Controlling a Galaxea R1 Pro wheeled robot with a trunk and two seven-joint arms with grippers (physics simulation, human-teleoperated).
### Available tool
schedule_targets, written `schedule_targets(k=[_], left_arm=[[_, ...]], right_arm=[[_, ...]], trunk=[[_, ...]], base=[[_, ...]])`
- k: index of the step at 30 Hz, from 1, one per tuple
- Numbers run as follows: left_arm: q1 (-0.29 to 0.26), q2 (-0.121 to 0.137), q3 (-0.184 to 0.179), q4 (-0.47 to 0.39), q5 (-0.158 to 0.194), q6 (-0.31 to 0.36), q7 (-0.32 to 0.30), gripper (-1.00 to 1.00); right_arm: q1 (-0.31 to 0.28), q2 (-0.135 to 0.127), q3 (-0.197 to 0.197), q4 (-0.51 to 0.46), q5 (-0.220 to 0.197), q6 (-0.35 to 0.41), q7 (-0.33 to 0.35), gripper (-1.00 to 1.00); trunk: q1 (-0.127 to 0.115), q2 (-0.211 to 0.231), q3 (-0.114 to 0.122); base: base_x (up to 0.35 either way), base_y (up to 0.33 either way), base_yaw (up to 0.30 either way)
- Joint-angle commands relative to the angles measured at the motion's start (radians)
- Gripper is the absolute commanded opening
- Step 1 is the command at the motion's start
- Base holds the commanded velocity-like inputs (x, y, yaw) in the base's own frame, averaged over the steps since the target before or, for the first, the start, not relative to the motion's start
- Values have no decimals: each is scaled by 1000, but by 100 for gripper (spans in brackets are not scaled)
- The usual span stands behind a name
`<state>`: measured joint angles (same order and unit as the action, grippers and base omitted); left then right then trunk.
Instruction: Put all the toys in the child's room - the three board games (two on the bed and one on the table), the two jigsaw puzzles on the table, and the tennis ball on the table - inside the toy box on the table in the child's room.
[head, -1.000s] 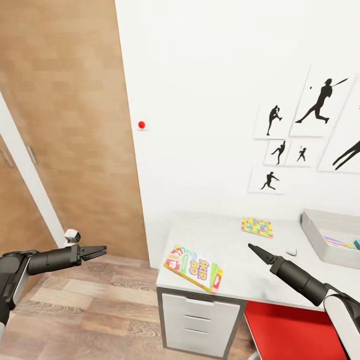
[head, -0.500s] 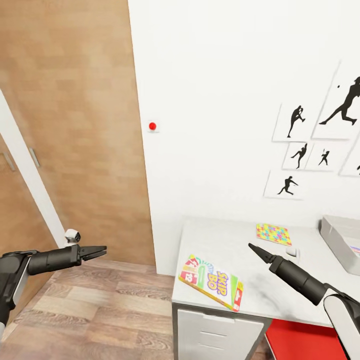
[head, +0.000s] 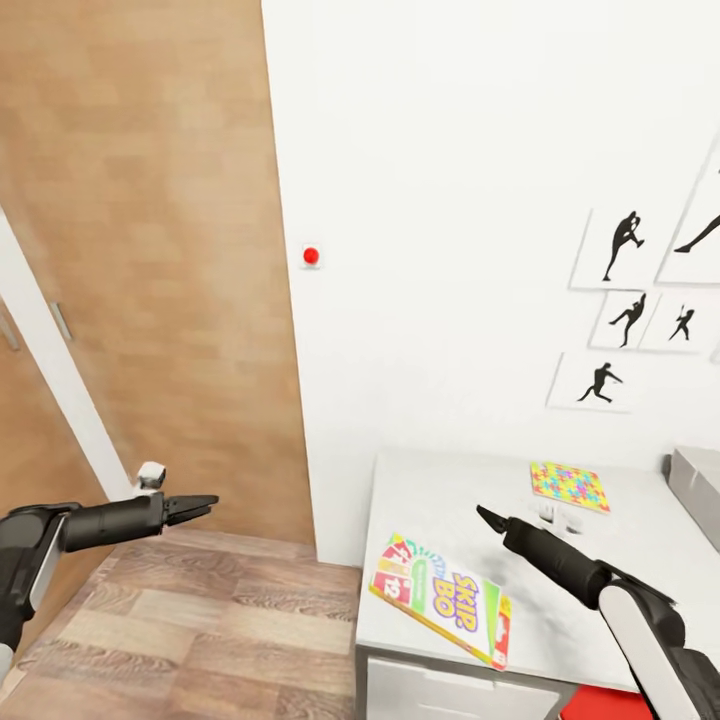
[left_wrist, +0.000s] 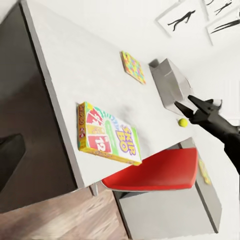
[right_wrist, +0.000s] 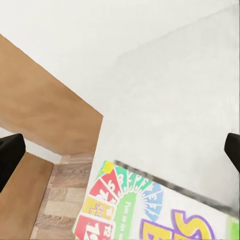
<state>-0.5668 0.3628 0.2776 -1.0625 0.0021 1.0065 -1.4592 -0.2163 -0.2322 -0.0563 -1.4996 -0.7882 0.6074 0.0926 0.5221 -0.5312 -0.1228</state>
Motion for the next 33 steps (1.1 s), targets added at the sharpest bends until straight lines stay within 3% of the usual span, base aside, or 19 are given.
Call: schedule_targets(k=[1,5,7,11,13,15,23,28,33], left_arm=[[-1,-2,0,0,1,11,54,100],[-2,-18,-1,1,5,11,199,100],[-3,-48,-1,1,4,11,299,100],[-6,-101,-4,1,0,10,443,100],[-7,-120,-5,1,-1,10,496,100],[-9,-152,-6,1,-1,5,607,100],[-11,-211,-7,1,4,-14,865,100],[-11,-230,-9,0,3,-16,922,100],[-12,-234,-9,-1,3,-17,936,100]], right_arm=[[-7,2,16,-1,-1,6,-51,100],[-32,24,56,0,-2,11,-182,100],[-54,55,86,2,0,31,-294,100],[-83,103,128,8,3,71,-480,100],[-91,116,141,11,5,79,-541,100],[-107,136,165,19,13,88,-640,100],[-184,159,223,136,21,93,-739,100],[-203,163,239,167,22,94,-745,100],[-208,166,243,171,20,94,-744,100]], trunk=[[1,-2,-2],[1,-2,-2],[1,-2,-2],[1,-2,-2],[1,-2,-2],[1,-2,-2],[1,-2,-2],[1,-2,-2],[1,-2,-2]], base=[[164,2,0],[151,1,0],[104,0,0],[45,0,0],[17,0,0],[8,0,0],[2,0,0],[-1,0,0],[-75,0,0]])
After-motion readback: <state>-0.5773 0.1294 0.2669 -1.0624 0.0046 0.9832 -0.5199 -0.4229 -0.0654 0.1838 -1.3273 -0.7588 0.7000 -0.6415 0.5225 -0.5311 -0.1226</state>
